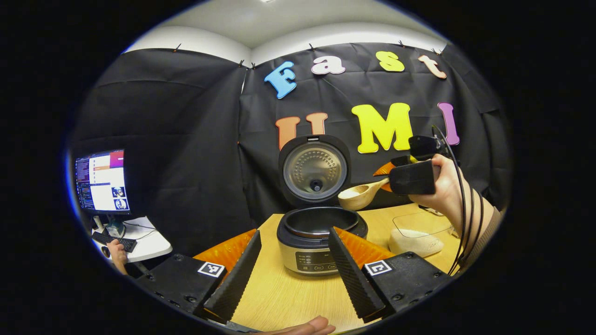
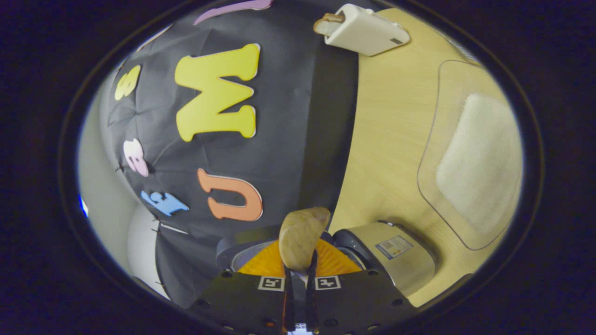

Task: Close the left gripper, press the button to open the rice cooker; take a wooden spoon from the chopstick holder with the right hand, scoop a spoonful of rice and pour it into the rice cooker, then put the wooden spoon back into the chopstick holder.

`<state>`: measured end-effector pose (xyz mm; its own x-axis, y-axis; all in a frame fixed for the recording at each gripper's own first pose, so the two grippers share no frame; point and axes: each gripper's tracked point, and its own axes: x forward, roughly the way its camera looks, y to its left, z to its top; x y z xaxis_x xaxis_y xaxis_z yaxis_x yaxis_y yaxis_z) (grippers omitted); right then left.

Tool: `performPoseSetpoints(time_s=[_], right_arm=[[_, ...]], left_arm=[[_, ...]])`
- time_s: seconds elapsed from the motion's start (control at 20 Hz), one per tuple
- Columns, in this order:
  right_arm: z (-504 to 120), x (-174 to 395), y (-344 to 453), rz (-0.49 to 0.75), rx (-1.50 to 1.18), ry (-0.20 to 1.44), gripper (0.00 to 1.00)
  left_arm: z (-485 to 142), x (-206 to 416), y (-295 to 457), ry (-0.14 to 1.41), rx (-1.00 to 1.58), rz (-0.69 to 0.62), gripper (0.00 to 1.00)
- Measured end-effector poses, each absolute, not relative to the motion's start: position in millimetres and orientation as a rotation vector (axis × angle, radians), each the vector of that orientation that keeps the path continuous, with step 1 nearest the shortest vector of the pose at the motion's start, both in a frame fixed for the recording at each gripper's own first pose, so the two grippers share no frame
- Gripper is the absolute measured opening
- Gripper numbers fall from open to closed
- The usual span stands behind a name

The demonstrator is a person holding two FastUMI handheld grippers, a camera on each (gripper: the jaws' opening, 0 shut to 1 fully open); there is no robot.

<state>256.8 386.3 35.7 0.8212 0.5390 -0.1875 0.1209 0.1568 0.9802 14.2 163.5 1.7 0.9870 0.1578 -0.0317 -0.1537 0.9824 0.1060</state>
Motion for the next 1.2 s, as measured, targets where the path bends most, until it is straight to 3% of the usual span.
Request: performPoseSetpoints(time_s=[0.4,1.2], right_arm=[[39.1,260.2,446.1,0.333,1.049,0.596,0.09],[68.6,252.8,483.3,0.422,0.429,0.365,0.08]], left_arm=[[-10.5,19.8,176.0,0.077,0.082,0.176,0.93],[-21.5,21.5,206.8,0.104,0.067,0.249,0.93]])
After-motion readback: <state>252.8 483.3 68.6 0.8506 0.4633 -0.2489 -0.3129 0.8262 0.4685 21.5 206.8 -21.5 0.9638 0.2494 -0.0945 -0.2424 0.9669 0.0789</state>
